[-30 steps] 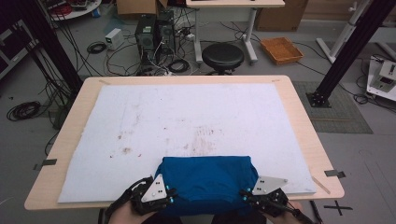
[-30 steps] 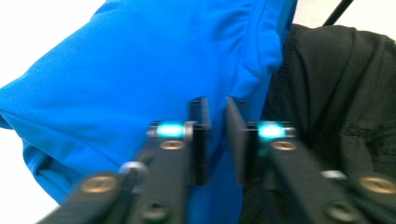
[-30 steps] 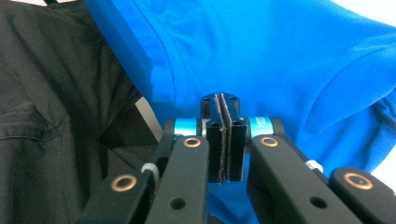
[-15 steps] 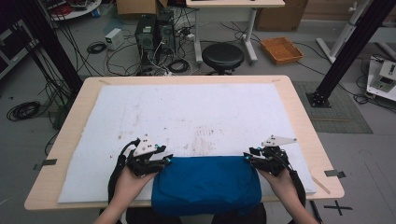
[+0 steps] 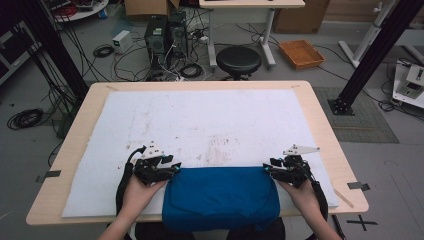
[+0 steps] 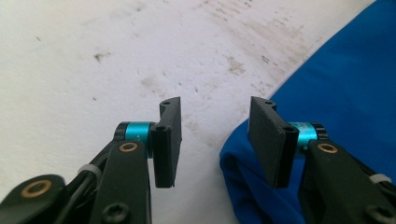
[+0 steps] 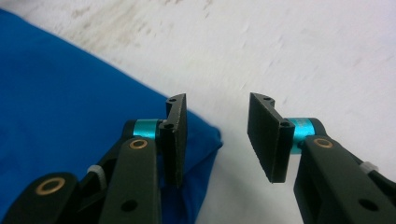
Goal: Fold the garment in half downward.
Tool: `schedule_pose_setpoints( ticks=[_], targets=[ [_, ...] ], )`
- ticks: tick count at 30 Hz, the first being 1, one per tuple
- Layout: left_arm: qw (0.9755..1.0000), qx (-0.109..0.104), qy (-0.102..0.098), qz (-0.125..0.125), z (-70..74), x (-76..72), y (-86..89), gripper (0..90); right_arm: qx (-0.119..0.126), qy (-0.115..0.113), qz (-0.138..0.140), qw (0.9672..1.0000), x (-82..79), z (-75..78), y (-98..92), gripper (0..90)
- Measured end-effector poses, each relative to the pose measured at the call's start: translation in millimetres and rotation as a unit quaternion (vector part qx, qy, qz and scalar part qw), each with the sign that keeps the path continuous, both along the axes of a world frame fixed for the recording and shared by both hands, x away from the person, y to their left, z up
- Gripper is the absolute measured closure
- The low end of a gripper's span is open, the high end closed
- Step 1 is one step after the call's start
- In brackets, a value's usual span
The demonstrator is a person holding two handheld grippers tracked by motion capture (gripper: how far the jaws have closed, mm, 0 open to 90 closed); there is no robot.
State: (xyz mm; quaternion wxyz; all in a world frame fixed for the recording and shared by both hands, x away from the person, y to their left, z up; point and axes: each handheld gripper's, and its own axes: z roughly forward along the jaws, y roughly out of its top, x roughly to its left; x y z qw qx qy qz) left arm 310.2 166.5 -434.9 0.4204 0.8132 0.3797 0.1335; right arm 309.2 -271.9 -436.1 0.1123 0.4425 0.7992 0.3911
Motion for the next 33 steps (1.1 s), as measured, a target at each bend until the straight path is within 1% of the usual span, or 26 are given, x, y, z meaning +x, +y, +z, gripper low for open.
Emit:
schedule_pose_setpoints(
  ticks=[1,3,4,5,6,7,9,10,11,13,14,15,17,19,20,22,23,24,26,27,28,29,30,31,32,33],
  targets=[
    [0.9999,0.005,0.012,-0.005,-2.7,0.5,-1.1,54.3,-0.003,0.008,0.001,1.0000,0.4,-1.7,0.5,58.8],
    [0.9996,0.010,0.025,-0.012,-6.9,-0.7,-3.5,55.0,-0.003,0.024,0.011,0.9996,0.7,-6.5,1.0,66.9],
    [0.9994,0.012,0.029,-0.016,-8.1,-1.4,-4.0,59.2,0.003,0.026,0.019,0.9995,0.9,-7.8,0.7,73.0],
    [0.9991,0.009,0.034,-0.025,-9.9,-2.7,-4.8,64.3,0.007,0.029,0.022,0.9993,0.5,-7.8,0.6,77.3],
    [0.9989,0.006,0.035,-0.030,-11.2,-3.8,-5.6,70.7,0.008,0.026,0.030,0.9992,0.4,-7.3,0.8,81.7],
    [0.9989,0.004,0.033,-0.034,-11.6,-4.6,-6.0,75.1,0.004,0.025,0.032,0.9992,-0.2,-6.2,1.5,83.6],
    [0.9987,0.007,0.030,-0.039,-10.5,-4.7,-6.4,81.4,-0.003,0.020,0.038,0.9991,-0.1,-5.1,2.0,85.4],
    [0.9988,0.009,0.028,-0.040,-9.9,-4.2,-6.1,82.8,-0.004,0.013,0.040,0.9991,0.1,-4.3,2.1,85.6],
    [0.9990,0.009,0.023,-0.038,-9.4,-3.3,-6.0,83.2,-0.005,0.008,0.041,0.9991,0.7,-3.6,2.0,85.7],
    [0.9991,0.008,0.018,-0.037,-7.3,1.9,-5.1,83.8,-0.004,-0.002,0.041,0.9992,3.9,-0.5,2.2,85.9],
    [0.9992,0.006,0.017,-0.035,-5.6,5.9,-4.5,83.9,-0.006,-0.009,0.041,0.9991,6.8,1.4,3.1,86.0],
    [0.9994,0.007,0.012,-0.033,-3.4,10.7,-4.5,84.0,-0.009,-0.016,0.041,0.9990,10.5,3.6,4.6,85.9],
    [0.9994,0.021,-0.004,-0.029,3.2,22.8,-4.8,84.0,-0.018,-0.027,0.039,0.9987,21.2,8.8,8.1,86.0],
    [0.9995,0.019,-0.010,-0.021,10.5,37.7,-4.9,83.9,-0.017,-0.036,0.034,0.9986,35.4,14.2,11.6,86.0],
    [0.9995,0.022,-0.016,-0.018,13.9,45.9,-4.7,84.0,-0.022,-0.040,0.030,0.9985,43.4,17.2,13.4,86.0],
    [0.9989,0.036,-0.029,-0.011,19.6,62.6,-5.0,83.9,-0.028,-0.045,0.020,0.9984,60.2,22.7,16.5,85.9],
    [0.9989,0.036,-0.028,-0.009,21.2,71.4,-5.0,84.0,-0.031,-0.052,0.017,0.9980,68.8,24.8,17.7,85.9],
    [0.9990,0.036,-0.026,-0.008,22.1,79.9,-4.5,83.9,-0.029,-0.051,0.011,0.9982,77.2,26.6,18.8,86.0],
    [0.9990,0.040,-0.017,0.000,21.9,95.7,-4.1,83.9,-0.036,-0.050,0.007,0.9981,93.6,28.1,20.6,85.9],
    [0.9989,0.041,-0.020,0.003,20.7,101.7,-4.1,83.9,-0.036,-0.048,0.005,0.9982,101.1,27.9,21.1,86.0],
    [0.9991,0.039,-0.014,0.006,19.4,108.0,-4.0,83.9,-0.037,-0.045,0.000,0.9983,107.7,27.4,21.7,85.9],
    [0.9992,0.040,-0.007,0.004,17.9,113.8,-4.1,83.9,-0.039,-0.043,-0.001,0.9983,113.8,26.5,22.2,86.0],
    [0.9988,0.048,-0.003,0.002,16.7,119.4,-4.4,83.9,-0.042,-0.041,-0.003,0.9982,119.1,25.6,22.9,85.9],
    [0.9987,0.051,-0.005,0.003,14.8,123.7,-5.0,83.9,-0.041,-0.044,-0.004,0.9982,123.0,24.0,23.4,85.9],
    [0.9988,0.049,-0.008,0.004,12.6,127.0,-5.2,83.9,-0.040,-0.040,-0.005,0.9984,126.5,22.0,23.9,85.9],
    [0.9986,0.053,-0.001,0.007,11.0,130.6,-5.4,83.8,-0.050,-0.038,-0.007,0.9980,129.3,20.2,25.0,85.9]
  ],
)
